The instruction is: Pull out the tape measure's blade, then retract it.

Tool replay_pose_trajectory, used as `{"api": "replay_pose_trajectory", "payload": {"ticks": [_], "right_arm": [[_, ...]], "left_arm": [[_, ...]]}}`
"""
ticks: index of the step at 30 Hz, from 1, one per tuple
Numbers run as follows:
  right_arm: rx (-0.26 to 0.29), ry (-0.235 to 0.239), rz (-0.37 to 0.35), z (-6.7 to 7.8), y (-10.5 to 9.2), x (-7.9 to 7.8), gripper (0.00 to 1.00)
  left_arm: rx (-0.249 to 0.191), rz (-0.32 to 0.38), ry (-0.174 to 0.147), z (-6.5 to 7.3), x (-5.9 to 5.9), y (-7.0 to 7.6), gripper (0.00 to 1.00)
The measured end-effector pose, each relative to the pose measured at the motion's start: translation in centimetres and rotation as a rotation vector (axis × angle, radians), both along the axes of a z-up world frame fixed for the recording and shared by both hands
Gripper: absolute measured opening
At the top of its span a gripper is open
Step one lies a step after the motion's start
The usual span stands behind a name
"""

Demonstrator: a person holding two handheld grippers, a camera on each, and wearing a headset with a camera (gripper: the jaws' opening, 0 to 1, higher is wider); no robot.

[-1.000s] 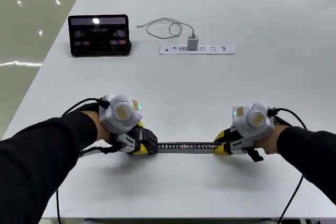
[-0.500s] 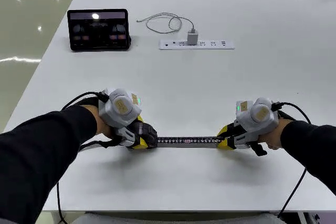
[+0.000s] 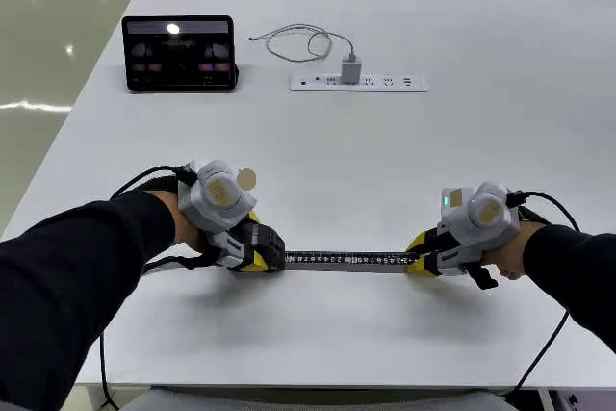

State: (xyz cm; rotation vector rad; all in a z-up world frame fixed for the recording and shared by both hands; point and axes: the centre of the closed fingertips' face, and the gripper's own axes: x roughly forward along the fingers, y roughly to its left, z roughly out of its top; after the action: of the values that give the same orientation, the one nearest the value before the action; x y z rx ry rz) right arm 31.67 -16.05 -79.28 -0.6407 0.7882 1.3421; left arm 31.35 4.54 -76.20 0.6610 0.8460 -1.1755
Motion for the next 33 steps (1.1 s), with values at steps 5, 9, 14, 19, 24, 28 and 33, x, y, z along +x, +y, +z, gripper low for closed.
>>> {"api": "replay_pose_trajectory", "payload": {"ticks": [5,9,14,19,24,28,33], "right_arm": [[-0.009,-0.002,-0.002,0.0,-0.4,0.1,0.10],[-0.009,-0.001,-0.009,0.1,-0.5,0.0,0.10],[-0.011,0.002,-0.016,0.4,-1.0,-0.1,0.10],[-0.014,0.006,-0.026,0.6,-1.8,-0.1,0.10],[-0.018,0.008,-0.034,0.6,-2.7,-0.1,0.10],[-0.018,0.009,-0.043,0.7,-2.9,-0.1,0.10],[-0.023,0.009,-0.056,0.9,-3.6,-0.1,0.10]], "left_arm": [[-0.004,0.003,0.000,0.1,-0.1,0.0,0.35],[-0.006,0.003,0.000,0.1,-0.2,-0.1,0.35],[-0.005,0.002,0.001,0.2,-0.2,-0.1,0.35],[-0.002,0.002,-0.001,0.2,-0.3,-0.1,0.35],[0.001,0.002,-0.001,0.2,-0.3,-0.1,0.35],[-0.002,0.005,0.001,0.2,-0.2,-0.1,0.35],[0.002,0.002,0.000,0.2,-0.3,-0.1,0.35]]}}
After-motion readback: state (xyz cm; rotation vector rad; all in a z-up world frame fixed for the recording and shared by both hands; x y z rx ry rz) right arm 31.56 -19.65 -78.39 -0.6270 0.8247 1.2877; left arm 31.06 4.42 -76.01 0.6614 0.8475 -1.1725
